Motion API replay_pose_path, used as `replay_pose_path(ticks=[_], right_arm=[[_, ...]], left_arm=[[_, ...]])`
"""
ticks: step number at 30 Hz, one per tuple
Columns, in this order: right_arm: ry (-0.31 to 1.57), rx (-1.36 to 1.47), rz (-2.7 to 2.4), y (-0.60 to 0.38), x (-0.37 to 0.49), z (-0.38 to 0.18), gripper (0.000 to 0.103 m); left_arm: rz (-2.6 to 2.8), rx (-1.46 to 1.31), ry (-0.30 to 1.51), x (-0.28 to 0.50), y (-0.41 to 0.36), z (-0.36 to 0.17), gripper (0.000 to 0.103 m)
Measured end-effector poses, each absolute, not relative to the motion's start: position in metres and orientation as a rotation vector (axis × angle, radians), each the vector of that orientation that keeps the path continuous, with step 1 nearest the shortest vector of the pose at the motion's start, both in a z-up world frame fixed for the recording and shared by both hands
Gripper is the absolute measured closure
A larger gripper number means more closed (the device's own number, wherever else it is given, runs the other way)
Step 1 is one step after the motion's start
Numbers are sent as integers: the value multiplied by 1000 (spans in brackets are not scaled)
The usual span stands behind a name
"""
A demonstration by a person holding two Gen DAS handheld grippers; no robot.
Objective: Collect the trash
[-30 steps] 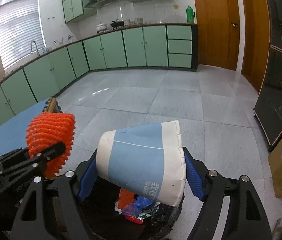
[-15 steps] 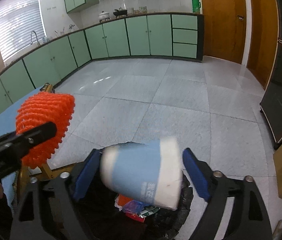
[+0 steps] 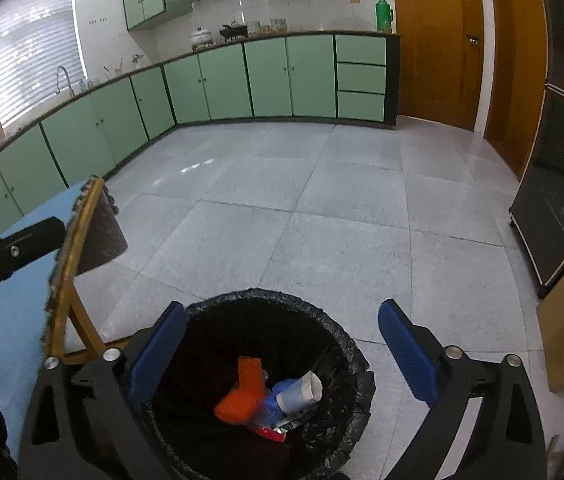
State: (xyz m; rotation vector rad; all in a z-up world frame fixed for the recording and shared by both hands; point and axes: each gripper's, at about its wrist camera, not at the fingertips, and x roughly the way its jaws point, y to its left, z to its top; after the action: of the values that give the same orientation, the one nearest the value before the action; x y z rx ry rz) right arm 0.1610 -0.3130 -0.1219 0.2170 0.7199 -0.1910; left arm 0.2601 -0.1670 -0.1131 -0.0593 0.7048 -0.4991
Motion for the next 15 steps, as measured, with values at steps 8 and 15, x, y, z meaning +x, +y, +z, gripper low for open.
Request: replay_pose_path(ticks=[8, 15], right_arm=[[694, 243, -137, -299, 133, -90, 6], [692, 258, -89, -276, 99, -63, 6]], left_arm=[[-473, -54, 653, 229, -137, -80, 16], [-434, -37, 642, 188, -112, -63, 12]])
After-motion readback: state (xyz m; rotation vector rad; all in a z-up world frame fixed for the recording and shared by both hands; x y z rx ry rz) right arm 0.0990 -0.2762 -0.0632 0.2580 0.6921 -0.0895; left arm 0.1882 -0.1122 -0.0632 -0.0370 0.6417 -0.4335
